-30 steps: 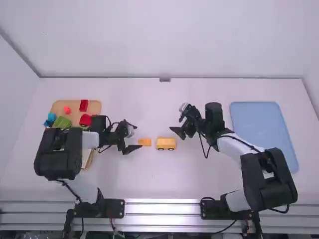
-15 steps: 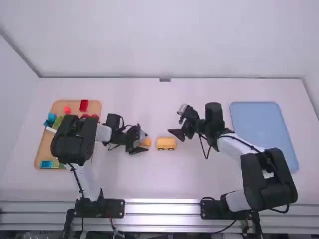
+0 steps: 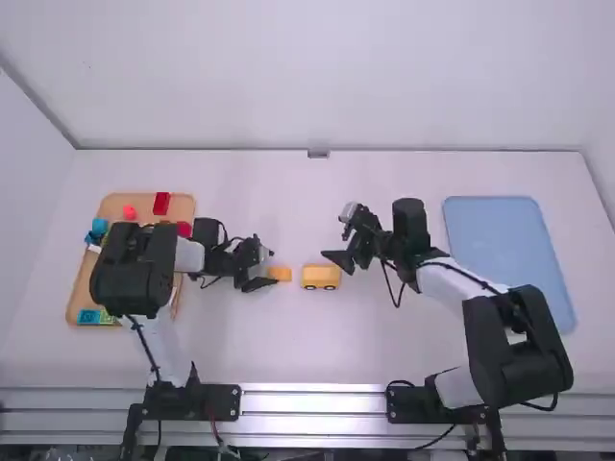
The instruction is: Assemble lego blocks to make yellow taxi
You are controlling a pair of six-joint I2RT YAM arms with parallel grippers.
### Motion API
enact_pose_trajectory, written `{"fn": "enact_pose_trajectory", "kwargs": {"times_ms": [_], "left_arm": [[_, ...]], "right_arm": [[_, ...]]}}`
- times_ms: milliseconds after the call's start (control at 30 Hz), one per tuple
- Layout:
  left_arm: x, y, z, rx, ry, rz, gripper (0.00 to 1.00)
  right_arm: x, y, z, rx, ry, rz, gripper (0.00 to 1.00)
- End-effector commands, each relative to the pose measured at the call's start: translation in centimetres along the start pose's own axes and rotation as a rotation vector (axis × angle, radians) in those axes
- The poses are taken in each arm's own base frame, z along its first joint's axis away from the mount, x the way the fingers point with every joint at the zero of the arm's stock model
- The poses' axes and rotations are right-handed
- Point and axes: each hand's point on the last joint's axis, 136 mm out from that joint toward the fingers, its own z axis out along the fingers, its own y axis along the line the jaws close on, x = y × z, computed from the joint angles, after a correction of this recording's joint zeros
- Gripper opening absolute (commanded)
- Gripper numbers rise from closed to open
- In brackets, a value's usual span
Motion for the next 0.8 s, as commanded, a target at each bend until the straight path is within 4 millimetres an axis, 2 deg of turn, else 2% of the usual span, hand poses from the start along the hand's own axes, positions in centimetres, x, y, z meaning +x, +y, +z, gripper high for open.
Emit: {"fn": "enact_pose_trajectory", "kwargs": {"times_ms": [0,167,267,367,400,600,667,700,767], "left_arm": [[-0.1,-1.5,0.8,0.041,-0.008,0.004,0.65],[0.3,-2.0,0.9,0.05,0.009,-0.008,0.57],[0.4,-2.1,1.0,0.052,0.016,-0.006,0.48],[0.5,-1.9,0.8,0.045,0.016,-0.011,0.45],[0.5,-1.8,0.7,0.043,0.017,-0.013,0.41],[1.1,-1.9,0.9,0.043,0.054,-0.02,0.42],[1.3,-1.9,0.8,0.038,0.069,-0.035,0.39],[1.4,-2.0,0.8,0.041,0.073,-0.039,0.33],[1.4,-2.2,0.8,0.044,0.068,-0.035,0.3]], "right_arm": [[0.1,0.2,-0.1,-0.008,-0.003,0.002,0.98],[0.2,0.2,-0.1,-0.008,-0.002,0.004,0.98],[0.2,0.3,-0.1,-0.01,0.0,0.007,0.98],[0.2,0.4,0.0,-0.013,0.002,0.011,0.98],[0.3,0.3,0.0,-0.012,0.002,0.012,0.98],[0.2,0.4,-0.1,-0.014,0.001,0.013,0.98],[0.2,0.4,0.0,-0.016,0.001,0.012,0.98],[0.2,0.4,0.0,-0.015,0.001,0.013,0.98],[0.2,0.3,-0.1,-0.014,0.001,0.012,0.98]]}}
